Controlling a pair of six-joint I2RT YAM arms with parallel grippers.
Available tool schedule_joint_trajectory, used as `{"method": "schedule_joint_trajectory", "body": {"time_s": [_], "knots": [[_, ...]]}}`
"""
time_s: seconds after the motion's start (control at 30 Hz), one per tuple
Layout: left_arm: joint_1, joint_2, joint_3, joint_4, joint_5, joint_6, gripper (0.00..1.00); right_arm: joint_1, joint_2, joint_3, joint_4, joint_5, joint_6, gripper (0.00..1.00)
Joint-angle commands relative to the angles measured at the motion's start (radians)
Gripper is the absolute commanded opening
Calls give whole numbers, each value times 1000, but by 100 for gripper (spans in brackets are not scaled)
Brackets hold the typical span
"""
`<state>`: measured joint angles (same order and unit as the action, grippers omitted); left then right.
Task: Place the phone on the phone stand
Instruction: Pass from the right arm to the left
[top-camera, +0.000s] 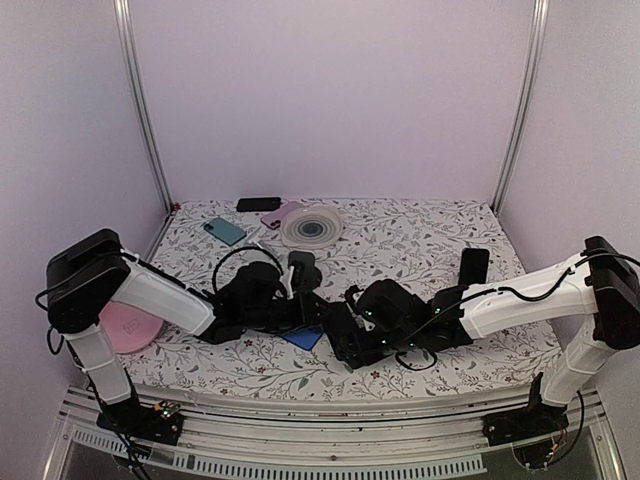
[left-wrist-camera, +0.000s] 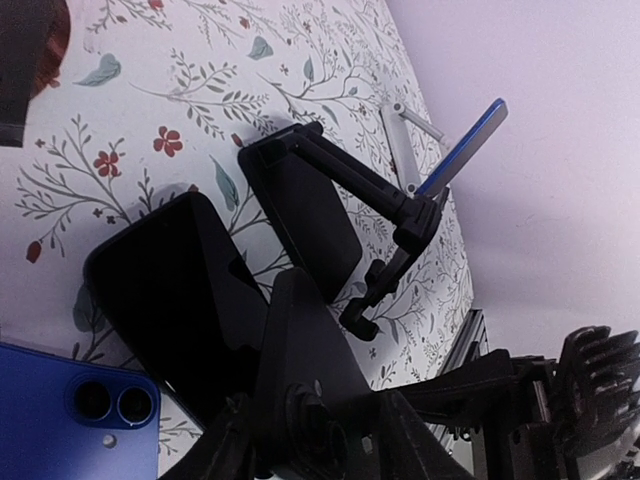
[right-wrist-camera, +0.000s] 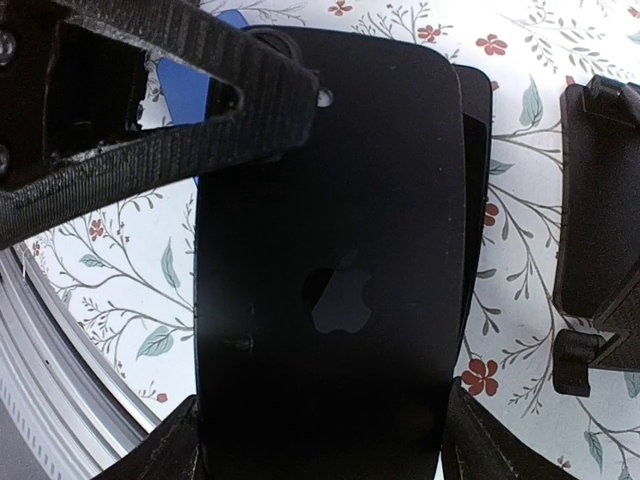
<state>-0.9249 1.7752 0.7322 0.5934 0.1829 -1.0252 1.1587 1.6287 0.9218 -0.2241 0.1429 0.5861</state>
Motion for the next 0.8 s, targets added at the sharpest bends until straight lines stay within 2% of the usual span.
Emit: {"method": "schedule_joint_trajectory", "body": {"time_s": [0.0,0.1,0.27,0.4,0.53,0.6,0.7,0.77], "knots": [[-9,13,28,48,19,-32,39,9,-9,40,70,23,-15,52],[-8,3,22,46,10,-37,29,10,-4,50,76,24,-21,52],[-6,-1,24,53,20,-39,0,9,2,55,81,23,-26,52],[-5,-10,20,66,26,-40,0,9,-1,58,82,20,-27,57],[-2,-51,5,62,14,-25,0,9,-20,49,87,20,-29,82],[0,-83,-8,68,7,-11,0,9,-39,41,98,11,-32,91],[2,-139,-28,81,-4,12,0,8,-79,19,134,-9,-43,98],[4,-181,-41,89,-16,27,0,6,-107,4,159,-22,-47,99]]}}
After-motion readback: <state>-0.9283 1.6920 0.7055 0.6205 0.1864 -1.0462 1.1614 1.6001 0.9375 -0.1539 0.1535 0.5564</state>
